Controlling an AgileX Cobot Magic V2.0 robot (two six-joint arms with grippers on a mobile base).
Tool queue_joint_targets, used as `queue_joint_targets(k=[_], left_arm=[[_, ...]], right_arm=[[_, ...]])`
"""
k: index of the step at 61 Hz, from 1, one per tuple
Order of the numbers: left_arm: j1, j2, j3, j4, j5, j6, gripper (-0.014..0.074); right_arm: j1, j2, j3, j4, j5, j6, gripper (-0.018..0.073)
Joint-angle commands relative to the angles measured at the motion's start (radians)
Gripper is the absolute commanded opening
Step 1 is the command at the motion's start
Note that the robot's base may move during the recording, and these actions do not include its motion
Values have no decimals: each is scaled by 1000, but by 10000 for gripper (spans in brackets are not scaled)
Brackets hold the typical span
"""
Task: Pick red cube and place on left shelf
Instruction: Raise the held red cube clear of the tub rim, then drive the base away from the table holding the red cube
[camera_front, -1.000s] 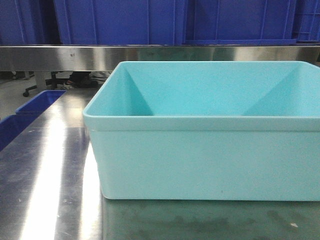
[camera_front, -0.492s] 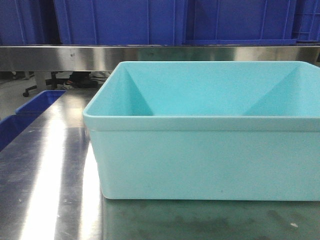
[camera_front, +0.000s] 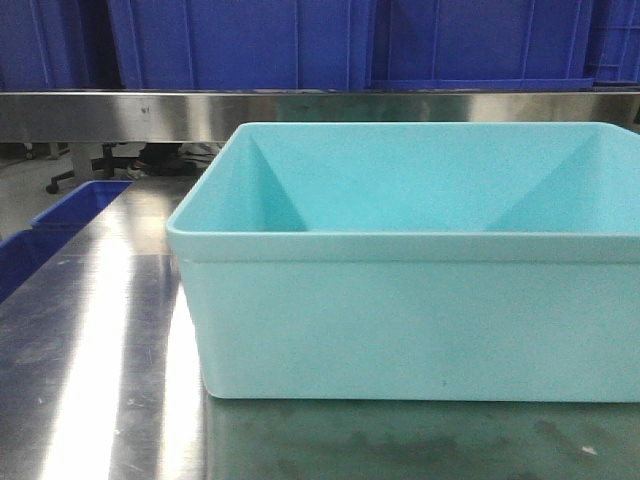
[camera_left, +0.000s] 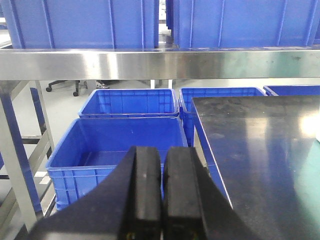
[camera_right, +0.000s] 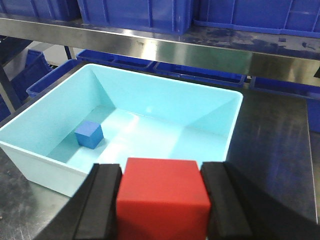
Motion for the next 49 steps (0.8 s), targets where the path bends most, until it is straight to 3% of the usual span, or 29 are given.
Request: queue_joint_targets(k=[1, 49], left_arm=[[-7, -15, 23, -7, -86, -1, 102], [-7, -15, 23, -7, -86, -1, 102]], right_arm=[[2, 14, -24, -8, -80, -9, 267], [2, 14, -24, -8, -80, -9, 267]])
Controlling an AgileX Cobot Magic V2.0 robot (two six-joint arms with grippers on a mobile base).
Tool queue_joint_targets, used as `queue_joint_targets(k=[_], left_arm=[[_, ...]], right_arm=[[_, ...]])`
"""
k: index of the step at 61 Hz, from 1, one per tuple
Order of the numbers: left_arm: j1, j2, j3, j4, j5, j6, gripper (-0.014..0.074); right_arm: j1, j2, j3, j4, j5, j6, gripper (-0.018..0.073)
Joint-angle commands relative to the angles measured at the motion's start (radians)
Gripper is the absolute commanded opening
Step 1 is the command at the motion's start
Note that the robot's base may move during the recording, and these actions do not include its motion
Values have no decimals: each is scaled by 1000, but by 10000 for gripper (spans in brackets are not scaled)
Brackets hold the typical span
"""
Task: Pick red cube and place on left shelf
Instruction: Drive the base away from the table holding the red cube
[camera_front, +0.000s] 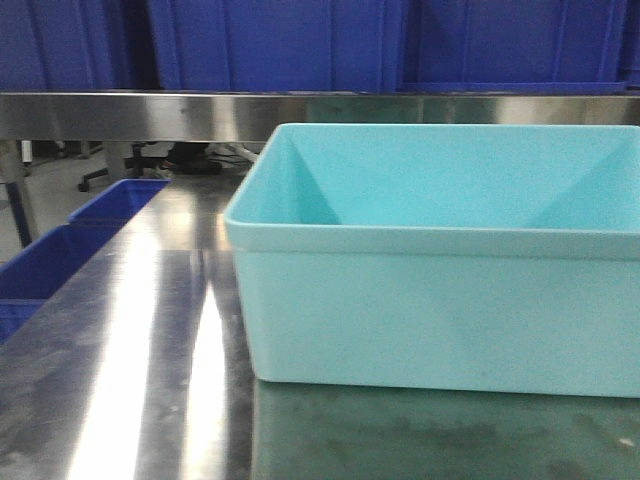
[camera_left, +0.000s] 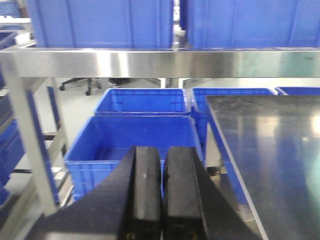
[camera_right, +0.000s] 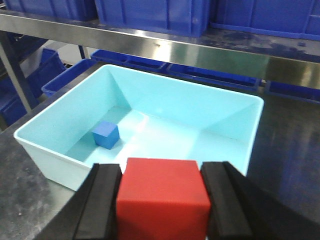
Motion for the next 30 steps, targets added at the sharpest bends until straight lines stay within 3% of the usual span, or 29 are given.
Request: queue_joint_targets(k=[1, 30], left_arm=[[-7, -15, 23, -7, -86, -1, 102], [-7, -15, 23, -7, -86, -1, 102]], right_arm=[[2, 14, -24, -8, -80, -9, 267], [2, 14, -24, -8, -75, -9, 267]])
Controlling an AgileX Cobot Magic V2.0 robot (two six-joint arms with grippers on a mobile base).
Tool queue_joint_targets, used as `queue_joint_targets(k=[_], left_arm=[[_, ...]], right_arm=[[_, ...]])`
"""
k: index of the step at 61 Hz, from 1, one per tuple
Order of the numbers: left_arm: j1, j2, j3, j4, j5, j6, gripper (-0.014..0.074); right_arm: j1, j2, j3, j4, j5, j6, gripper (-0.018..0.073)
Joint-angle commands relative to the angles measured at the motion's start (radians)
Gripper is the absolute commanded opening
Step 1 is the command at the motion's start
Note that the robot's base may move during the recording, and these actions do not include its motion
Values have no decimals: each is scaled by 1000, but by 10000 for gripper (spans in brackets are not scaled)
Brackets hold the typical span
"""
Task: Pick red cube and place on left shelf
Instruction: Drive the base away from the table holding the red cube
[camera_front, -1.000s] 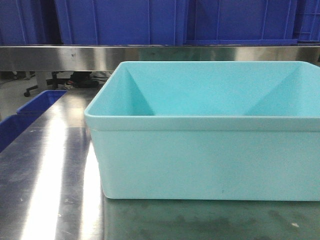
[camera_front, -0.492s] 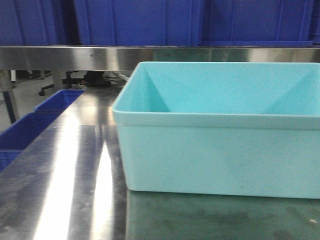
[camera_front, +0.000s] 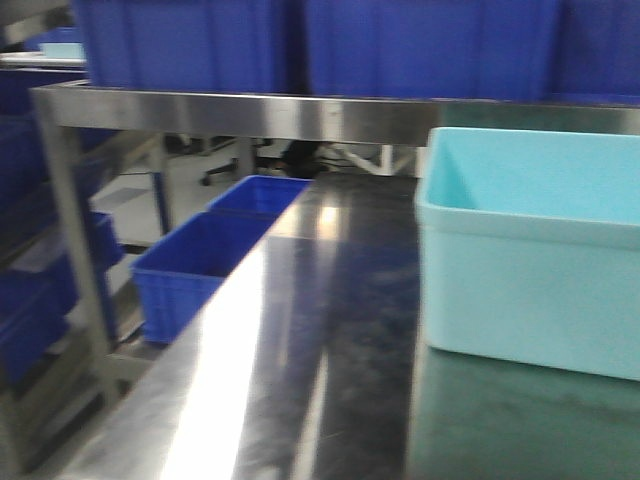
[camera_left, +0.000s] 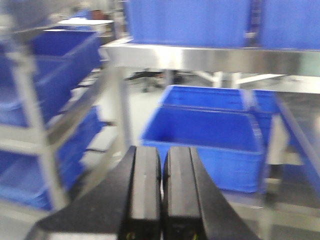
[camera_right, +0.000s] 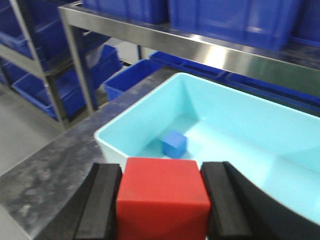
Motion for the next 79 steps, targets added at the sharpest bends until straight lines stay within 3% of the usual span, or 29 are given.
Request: queue_joint_targets(k=[1, 79], left_arm=[[-7, -15, 23, -7, -86, -1, 102], [-7, -15, 23, -7, -86, -1, 102]], right_arm=[[2, 16, -24, -8, -77, -9, 267], [2, 16, -24, -8, -77, -9, 267]])
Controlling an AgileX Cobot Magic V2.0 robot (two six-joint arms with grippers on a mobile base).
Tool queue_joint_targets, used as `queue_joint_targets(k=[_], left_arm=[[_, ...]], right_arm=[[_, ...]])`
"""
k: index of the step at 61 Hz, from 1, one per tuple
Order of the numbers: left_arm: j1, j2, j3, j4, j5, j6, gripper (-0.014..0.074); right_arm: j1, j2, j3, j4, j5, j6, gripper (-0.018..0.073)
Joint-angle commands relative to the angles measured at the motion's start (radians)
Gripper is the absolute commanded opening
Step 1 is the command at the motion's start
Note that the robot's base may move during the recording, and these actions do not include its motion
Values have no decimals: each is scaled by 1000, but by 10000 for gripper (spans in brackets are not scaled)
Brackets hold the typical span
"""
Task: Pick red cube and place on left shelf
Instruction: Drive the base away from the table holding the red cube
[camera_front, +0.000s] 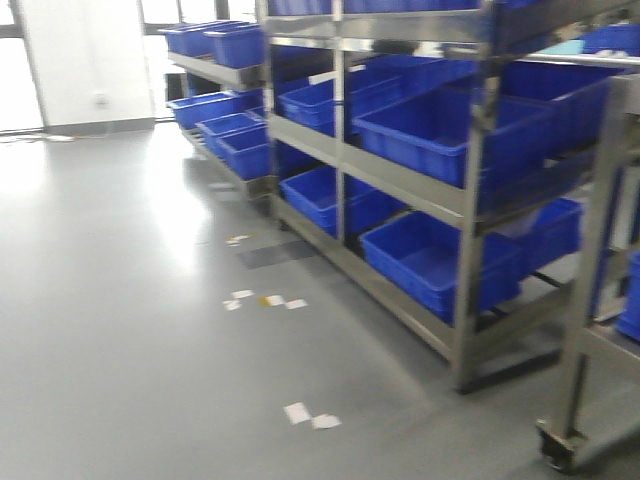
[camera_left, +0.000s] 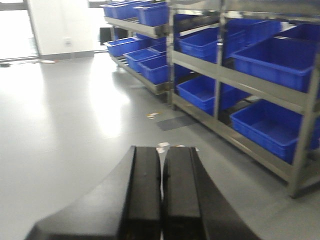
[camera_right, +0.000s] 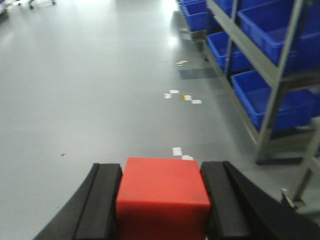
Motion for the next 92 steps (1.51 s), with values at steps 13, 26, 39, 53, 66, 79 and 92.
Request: queue_joint_targets(k=[13, 26, 39, 53, 66, 79, 92], left_arm=[[-7, -15, 23, -7, -86, -1, 102], [-7, -15, 23, -7, -86, -1, 102], [-7, -15, 23, -7, -86, -1, 102], [-7, -15, 23, -7, -86, -1, 102], [-7, -15, 23, -7, -86, -1, 102], [-7, -15, 23, -7, -86, -1, 102], [-7, -15, 23, -7, -86, -1, 102]], right_arm=[[2, 18, -24, -8, -82, -8, 267], [1, 18, -24, -8, -81, -8, 267], [1, 18, -24, -8, -81, -8, 267], [1, 18, -24, -8, -81, -8, 267], [1, 18, -24, -8, -81, -8, 267], [1, 18, -24, -8, -81, -8, 267], [1, 18, -24, -8, -81, -8, 267]])
